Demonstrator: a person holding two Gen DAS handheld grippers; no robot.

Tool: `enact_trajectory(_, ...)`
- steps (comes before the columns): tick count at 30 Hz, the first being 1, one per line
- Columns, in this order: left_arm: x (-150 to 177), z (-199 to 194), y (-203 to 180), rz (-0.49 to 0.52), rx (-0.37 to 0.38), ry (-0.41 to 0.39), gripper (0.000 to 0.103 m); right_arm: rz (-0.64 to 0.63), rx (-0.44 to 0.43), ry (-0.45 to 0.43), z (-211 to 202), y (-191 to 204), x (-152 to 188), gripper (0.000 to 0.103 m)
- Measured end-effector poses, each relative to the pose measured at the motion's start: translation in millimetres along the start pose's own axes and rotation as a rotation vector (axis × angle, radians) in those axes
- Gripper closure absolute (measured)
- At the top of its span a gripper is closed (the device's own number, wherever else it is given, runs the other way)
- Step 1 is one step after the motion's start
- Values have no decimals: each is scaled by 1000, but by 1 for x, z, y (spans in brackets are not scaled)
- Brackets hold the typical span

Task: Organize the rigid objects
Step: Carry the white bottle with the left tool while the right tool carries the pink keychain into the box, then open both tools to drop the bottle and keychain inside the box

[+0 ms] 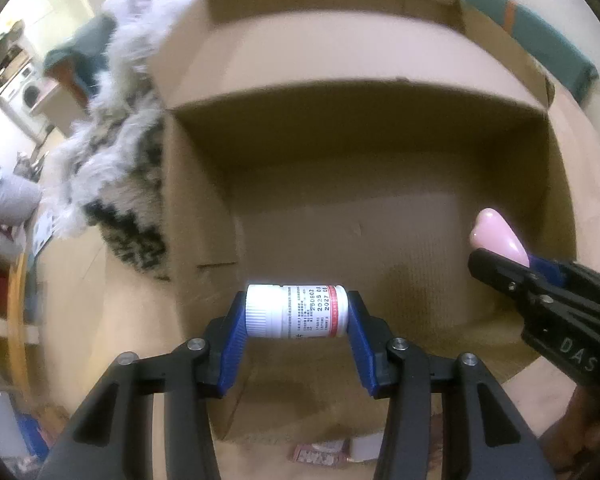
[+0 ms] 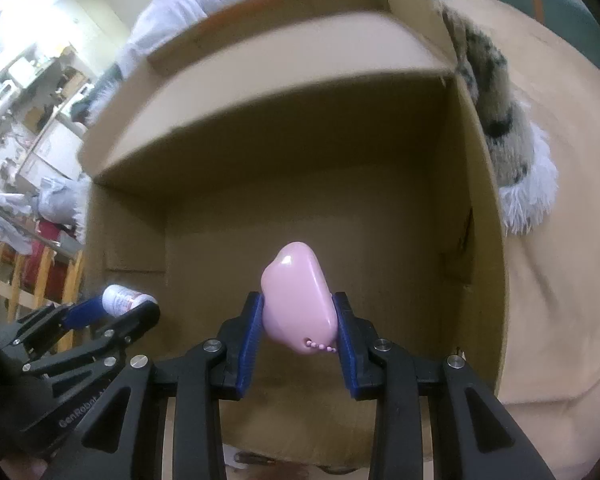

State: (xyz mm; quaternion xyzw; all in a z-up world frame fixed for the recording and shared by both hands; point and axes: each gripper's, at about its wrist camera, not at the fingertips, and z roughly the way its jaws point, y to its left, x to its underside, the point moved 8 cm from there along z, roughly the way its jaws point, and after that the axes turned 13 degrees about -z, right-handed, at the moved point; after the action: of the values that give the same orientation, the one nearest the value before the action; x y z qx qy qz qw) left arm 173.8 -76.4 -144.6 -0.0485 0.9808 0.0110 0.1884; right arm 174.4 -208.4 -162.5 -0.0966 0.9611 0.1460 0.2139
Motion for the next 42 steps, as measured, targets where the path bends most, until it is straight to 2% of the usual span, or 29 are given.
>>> enact_trajectory(7,2,21,-12,44,-15,35,60,37,18,82,17,-13,8,66)
enact_trajectory(13,2,31,-24,66,-27,28,60,72,27,101,22,-20,10,66)
enact_trajectory(21,5,37,-26,49,-20,50,58,99,29,102,25,-21,5,65)
enact_trajectory(24,6,36,-30,50,-1,66,50,115,-19,65,18,-19,-1,44)
enact_trajectory(25,6,35,-31,49,5,67,47,114,-31,54,15,-17,-3,40)
enact_trajectory(28,3,27,-34,42,25,48,26,104,-44,33,10,-14,-7,32)
enact_trajectory(31,2,18,-32,30,38,35,25,111,-89,4,3,-9,-11,20)
enact_trajectory(35,3,12,-26,14,43,35,25,98,-106,-43,-8,-3,-18,4)
enact_trajectory(39,-2,4,-13,1,40,21,25,97,-131,-77,-18,3,-20,4)
enact_trajectory(42,-1,-6,-7,-8,35,5,25,92,-117,-87,-24,3,-19,4)
